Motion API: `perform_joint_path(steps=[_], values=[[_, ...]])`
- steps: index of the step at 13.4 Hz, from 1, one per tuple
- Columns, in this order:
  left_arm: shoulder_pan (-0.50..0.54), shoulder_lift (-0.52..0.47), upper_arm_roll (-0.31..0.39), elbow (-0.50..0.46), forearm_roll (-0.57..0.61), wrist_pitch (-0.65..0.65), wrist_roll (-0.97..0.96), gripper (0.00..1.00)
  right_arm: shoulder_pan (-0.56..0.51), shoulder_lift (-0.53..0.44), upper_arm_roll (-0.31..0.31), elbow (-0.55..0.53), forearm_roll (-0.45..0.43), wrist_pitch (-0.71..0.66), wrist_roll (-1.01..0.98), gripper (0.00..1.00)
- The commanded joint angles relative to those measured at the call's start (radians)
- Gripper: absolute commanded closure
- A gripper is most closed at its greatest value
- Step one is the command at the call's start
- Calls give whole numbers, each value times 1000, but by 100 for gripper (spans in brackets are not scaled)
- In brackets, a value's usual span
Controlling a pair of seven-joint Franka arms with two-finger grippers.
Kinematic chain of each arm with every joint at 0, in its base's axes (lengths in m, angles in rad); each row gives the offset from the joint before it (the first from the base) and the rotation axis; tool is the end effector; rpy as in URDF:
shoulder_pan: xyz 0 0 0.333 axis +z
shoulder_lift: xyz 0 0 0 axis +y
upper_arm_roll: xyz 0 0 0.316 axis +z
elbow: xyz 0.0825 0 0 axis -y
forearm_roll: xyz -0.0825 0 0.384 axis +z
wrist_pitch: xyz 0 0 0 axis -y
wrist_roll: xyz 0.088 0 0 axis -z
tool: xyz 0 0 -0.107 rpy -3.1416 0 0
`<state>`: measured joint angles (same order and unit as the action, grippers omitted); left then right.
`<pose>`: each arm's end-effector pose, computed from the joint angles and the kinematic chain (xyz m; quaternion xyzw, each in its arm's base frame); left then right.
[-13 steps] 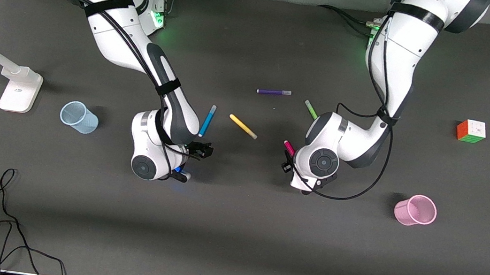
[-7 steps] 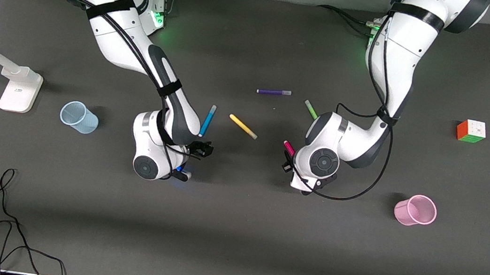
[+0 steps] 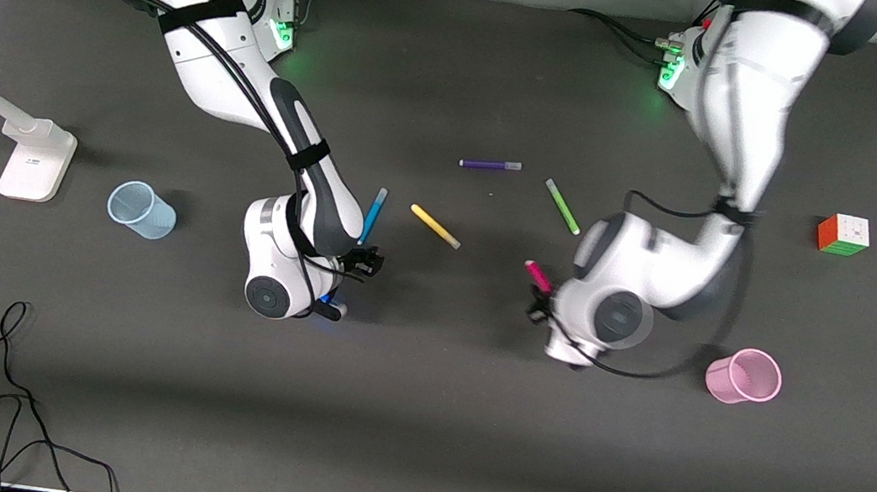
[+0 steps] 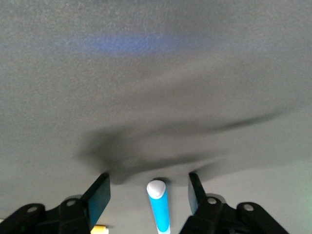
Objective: Place pink and blue markers in matching cups
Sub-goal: 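Carry the pink marker with the left gripper over the pink cup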
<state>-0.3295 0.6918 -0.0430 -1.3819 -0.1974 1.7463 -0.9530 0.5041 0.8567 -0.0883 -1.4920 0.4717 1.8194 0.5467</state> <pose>0.6394 -0.2629 0.2837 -0.9292 -0.3145 0.1935 0.0151 0.5785 0.3036 0.1357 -0.9376 0.1702 0.3014 0.0326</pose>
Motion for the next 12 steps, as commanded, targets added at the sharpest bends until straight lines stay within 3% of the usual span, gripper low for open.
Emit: perform_joint_path(steps=[1,4,6,7,8,9,12], values=[[160,8,-11,173,-17,-207,217,100,13,-19,-8,-30,13,-8,21,47],[302,12,-21,201,-26,-218,445,100,13,-19,-8,-28,13,-8,21,65],[358,28,-20,236,-42,-217,584,100,13,-19,-7,-28,13,-8,21,66],[392,44,-20,260,-43,-217,647,100,13,-19,-7,-28,13,-8,21,61],[420,61,-21,271,-43,-214,695,100,13,-19,-8,-28,13,-8,21,19],[444,80,-21,273,-53,-212,721,100,10,-19,-10,-30,13,-8,19,0],[561,136,-26,270,-218,-218,726,100,10,-19,-11,-30,12,-8,18,2]])
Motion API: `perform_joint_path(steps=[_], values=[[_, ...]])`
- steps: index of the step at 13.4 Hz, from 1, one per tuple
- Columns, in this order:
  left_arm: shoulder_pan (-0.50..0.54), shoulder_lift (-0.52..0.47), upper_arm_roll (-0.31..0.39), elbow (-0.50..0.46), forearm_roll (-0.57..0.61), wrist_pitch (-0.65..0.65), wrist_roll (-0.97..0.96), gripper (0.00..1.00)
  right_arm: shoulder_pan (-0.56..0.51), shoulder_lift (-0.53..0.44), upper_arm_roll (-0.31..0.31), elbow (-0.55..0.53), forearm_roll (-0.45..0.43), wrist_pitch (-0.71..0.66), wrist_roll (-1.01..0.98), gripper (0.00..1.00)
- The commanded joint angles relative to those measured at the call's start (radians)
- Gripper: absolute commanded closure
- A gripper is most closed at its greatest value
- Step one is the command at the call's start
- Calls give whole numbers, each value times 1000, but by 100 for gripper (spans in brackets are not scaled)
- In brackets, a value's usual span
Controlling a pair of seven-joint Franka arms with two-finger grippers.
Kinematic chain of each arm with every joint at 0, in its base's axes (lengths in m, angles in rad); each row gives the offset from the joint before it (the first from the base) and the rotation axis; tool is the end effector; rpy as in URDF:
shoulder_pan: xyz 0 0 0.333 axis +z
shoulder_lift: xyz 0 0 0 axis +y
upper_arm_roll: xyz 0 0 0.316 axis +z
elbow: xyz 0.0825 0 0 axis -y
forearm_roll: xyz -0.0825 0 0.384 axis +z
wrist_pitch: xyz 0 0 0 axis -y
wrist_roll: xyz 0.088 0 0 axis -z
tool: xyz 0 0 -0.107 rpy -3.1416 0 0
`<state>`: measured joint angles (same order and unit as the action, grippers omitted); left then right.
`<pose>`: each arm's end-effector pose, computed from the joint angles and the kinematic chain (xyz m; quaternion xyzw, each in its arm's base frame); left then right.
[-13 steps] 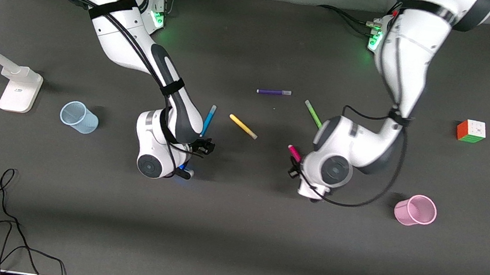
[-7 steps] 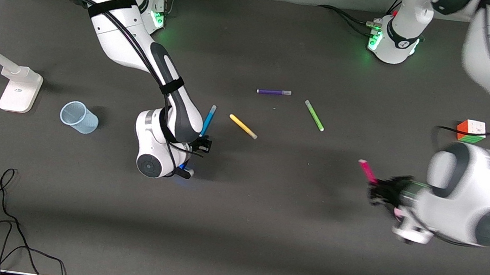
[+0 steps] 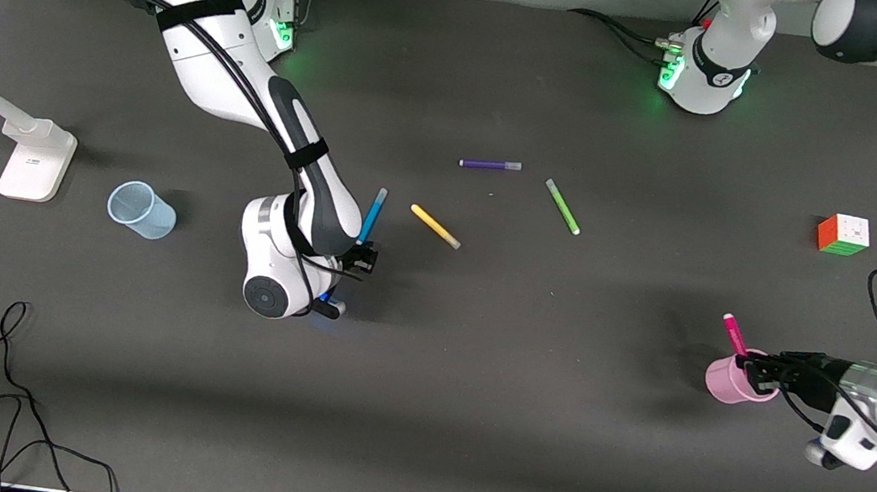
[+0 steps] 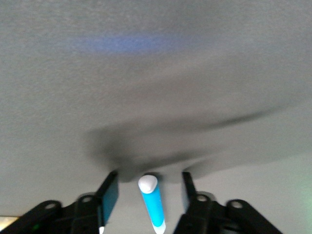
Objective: Place pink and blue markers in matching cups
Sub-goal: 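Carry the pink marker with the left gripper over the pink cup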
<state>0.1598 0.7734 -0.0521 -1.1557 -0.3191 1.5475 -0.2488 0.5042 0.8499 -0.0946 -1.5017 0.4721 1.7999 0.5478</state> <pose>0.7110 0.0525 0.3189 0.9456 0.2010 -0.1980 0.1621 0.5758 0.2992 0.1364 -0.9347 0.1720 0.3099 0.0276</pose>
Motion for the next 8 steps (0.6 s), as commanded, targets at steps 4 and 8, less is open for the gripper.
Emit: perform_joint_path(steps=[4,8], values=[[116,104,-18,47,-201,-33,22,100,13,-15,-5,-28,11,12,15,63],[145,125,-18,44,-245,-38,22,100,11,-17,-4,-28,11,10,9,100]])
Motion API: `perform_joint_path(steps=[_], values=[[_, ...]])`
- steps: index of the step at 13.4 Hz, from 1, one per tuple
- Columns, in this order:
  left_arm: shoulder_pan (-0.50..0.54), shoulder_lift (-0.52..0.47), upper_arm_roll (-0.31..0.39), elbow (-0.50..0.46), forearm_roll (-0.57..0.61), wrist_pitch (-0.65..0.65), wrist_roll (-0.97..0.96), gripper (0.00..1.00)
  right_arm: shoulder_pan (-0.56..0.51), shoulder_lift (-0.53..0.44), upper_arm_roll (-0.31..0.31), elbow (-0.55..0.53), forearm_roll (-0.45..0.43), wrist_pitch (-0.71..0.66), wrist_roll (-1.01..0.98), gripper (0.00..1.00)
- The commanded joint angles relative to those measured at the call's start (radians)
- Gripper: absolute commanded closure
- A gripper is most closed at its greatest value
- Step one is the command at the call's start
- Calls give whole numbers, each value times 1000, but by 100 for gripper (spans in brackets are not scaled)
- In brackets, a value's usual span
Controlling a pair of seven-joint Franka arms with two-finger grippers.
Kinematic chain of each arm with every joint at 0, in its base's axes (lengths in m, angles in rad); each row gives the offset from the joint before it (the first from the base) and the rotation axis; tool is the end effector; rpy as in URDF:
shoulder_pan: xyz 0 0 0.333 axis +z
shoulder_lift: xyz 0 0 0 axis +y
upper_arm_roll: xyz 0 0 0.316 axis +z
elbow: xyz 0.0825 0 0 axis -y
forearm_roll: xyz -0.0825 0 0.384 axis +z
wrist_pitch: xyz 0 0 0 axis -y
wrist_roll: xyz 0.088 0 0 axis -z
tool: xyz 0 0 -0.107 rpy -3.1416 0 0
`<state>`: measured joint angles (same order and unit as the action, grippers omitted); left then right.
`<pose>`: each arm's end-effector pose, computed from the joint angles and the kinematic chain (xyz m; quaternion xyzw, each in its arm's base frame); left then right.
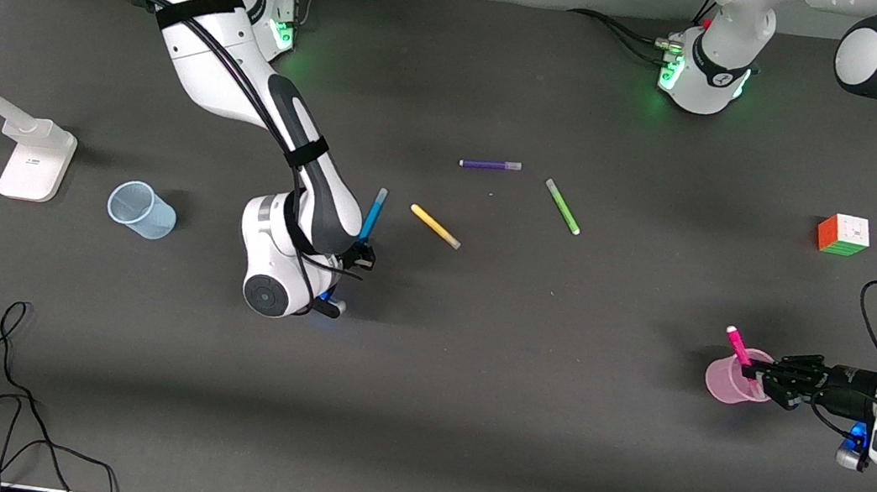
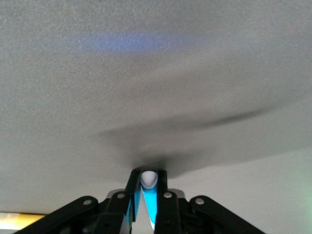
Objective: Place pink and blue markers in matching cups
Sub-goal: 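Lower the pink marker into the pink cup while the right gripper carries the blue marker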
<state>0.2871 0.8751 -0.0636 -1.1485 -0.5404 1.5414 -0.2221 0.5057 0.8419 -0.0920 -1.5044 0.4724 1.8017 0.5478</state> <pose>0.7052 0.1155 0.2604 0.8923 0.2646 -0.2275 0.2865 0.5755 0.3018 0.1407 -0.9356 0.1701 0.3079 0.0300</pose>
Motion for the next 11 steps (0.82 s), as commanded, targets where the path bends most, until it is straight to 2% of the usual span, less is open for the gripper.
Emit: perform_joint_path(steps=[1,5,8,9,11], values=[[18,25,-7,35,-24,-32,-3,100,10,-9,-6,-25,11,8,11,100],[24,28,-5,32,-24,-44,-3,100,-7,-65,-23,4,-9,-94,1,100],[38,39,-7,32,-24,-44,-3,100,-19,-212,-95,3,-243,-133,-72,100],[44,42,-7,32,-24,-44,-3,100,-32,-266,-132,-5,-283,-133,-180,100],[44,47,-7,32,-24,-44,-3,100,-32,-326,-260,-8,-307,-125,-447,100]])
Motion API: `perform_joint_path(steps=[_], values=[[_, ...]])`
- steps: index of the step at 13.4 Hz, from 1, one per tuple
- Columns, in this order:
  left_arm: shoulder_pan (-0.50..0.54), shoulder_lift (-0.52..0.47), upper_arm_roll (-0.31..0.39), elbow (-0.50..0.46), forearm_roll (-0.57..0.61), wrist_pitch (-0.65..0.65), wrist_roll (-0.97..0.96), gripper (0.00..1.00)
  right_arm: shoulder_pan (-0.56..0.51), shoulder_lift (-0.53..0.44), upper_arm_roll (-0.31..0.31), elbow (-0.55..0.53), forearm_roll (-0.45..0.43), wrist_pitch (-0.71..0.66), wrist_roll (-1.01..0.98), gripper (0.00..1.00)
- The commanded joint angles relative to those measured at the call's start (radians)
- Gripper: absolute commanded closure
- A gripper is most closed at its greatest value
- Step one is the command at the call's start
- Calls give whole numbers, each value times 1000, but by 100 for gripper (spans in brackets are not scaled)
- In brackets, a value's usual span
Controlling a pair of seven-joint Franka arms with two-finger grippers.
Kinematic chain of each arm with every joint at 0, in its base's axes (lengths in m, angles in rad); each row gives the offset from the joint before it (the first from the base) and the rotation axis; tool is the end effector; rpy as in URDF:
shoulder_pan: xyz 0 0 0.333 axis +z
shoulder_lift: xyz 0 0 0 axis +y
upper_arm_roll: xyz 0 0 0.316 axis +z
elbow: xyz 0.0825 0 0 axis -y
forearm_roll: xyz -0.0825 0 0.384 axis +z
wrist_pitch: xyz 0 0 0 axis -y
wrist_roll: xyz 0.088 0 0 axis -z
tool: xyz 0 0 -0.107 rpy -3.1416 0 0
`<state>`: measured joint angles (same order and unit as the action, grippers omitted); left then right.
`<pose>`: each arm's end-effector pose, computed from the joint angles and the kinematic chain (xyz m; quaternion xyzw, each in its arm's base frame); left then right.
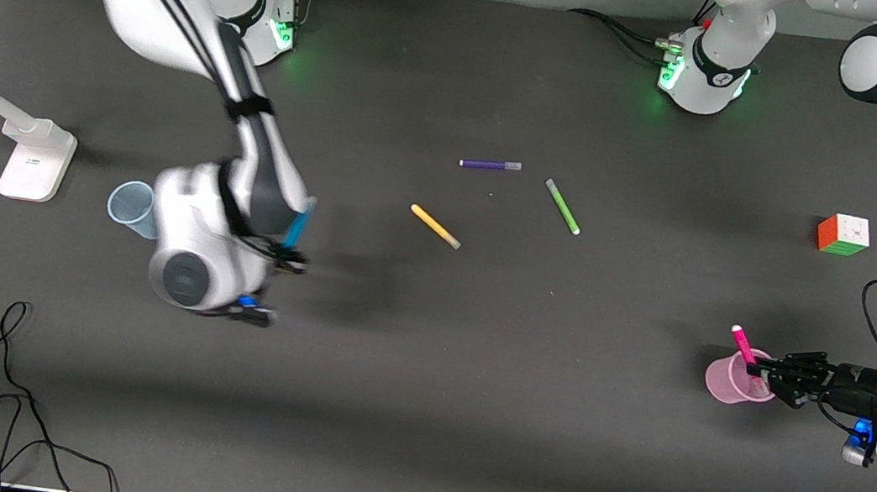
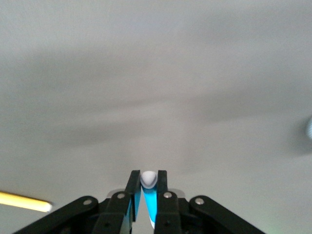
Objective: Place pink and blue markers in matching cups
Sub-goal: 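Lower the pink marker into the pink cup while the right gripper carries the blue marker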
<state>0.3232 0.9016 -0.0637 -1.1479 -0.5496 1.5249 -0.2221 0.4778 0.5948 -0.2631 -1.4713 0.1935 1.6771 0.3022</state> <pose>0.6973 0.1381 0.2422 0.8804 0.2811 -0.2415 0.2958 0.6383 0.1856 0.3159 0.9811 -0.0628 -0.1806 0.0304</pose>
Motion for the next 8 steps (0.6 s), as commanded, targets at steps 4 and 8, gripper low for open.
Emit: perform_joint_path(steps=[4,8], values=[[8,22,-5,30,-15,-28,-5,98,1,-240,-212,-186,-109,172,-454,100],[8,28,-5,24,-12,-5,52,1,2,-541,-293,-646,-210,575,-564,100]])
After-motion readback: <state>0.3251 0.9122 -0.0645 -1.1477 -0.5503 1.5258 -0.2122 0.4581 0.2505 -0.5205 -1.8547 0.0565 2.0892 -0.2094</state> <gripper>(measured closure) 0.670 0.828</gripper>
